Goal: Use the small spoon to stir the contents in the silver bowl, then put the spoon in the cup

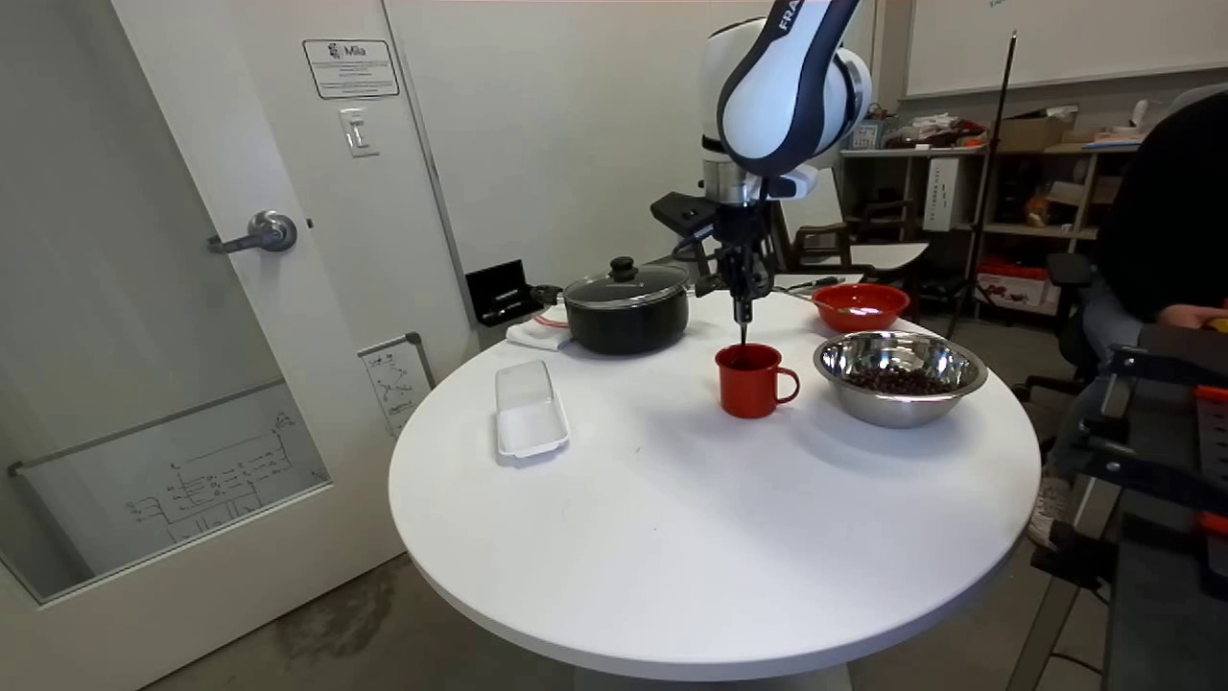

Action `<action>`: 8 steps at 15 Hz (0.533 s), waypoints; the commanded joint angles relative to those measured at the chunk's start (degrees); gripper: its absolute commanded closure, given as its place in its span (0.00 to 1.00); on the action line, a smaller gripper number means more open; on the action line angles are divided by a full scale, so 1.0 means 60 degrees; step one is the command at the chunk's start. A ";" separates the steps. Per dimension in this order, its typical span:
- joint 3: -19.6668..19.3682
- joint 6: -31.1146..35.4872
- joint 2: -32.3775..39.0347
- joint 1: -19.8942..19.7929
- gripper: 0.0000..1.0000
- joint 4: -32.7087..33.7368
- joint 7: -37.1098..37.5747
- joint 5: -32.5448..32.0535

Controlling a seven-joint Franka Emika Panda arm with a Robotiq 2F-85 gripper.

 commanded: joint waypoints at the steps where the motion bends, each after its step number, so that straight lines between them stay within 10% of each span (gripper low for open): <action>1: -0.0126 -0.0302 0.0273 0.0171 0.99 0.0329 -0.0320 0.0299; 8: -0.0135 -0.0451 0.0390 0.0235 0.99 0.0419 -0.0350 0.0243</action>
